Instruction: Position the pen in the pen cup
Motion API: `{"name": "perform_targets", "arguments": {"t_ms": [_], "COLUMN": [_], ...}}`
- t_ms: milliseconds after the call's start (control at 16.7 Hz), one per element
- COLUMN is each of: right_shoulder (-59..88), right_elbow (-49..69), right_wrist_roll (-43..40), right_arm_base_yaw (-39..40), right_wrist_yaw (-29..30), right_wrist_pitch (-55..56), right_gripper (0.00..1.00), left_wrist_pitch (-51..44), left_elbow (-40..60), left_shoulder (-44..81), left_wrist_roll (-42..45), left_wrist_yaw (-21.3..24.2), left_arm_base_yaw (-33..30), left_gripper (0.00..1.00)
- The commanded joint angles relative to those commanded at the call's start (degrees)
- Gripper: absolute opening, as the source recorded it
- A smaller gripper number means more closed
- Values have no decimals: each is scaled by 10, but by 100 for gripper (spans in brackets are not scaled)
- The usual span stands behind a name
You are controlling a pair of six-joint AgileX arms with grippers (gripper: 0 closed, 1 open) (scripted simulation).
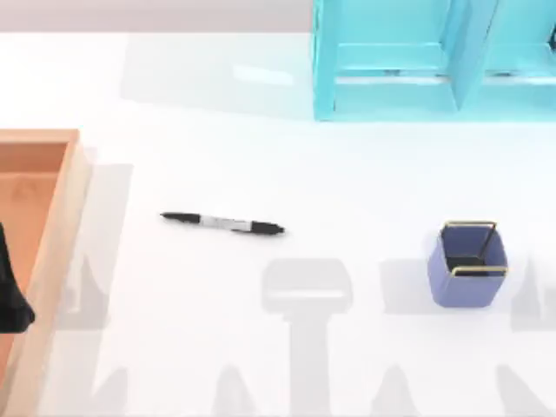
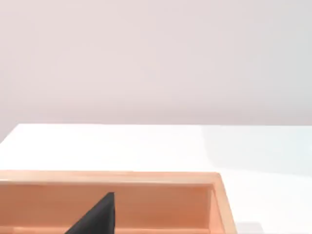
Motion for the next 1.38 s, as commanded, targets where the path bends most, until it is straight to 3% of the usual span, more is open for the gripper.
{"name": "perform_targets", "arguments": {"t_ms": [300,540,840,1380], "right_shoulder": [28,136,350,855], "right_elbow": [29,141,364,873], "right_wrist_roll": [-9,-46,-117,-265], "right_arm_base_yaw": [8,35,87,201], "right_wrist_yaw": [-6,-28,-68,-151], "right_wrist_pitch": [-13,-63,-167,-419], "right_gripper": [100,100,100,100], "left_wrist_pitch": [0,0,0,0], "left_elbow": [0,0,0,0], "left_shoulder": [0,0,0,0], "left_wrist_roll": [0,0,0,0], "left_wrist_yaw": [0,0,0,0], "left_arm_base_yaw": [0,0,0,0], "left_gripper": [100,100,100,100]}}
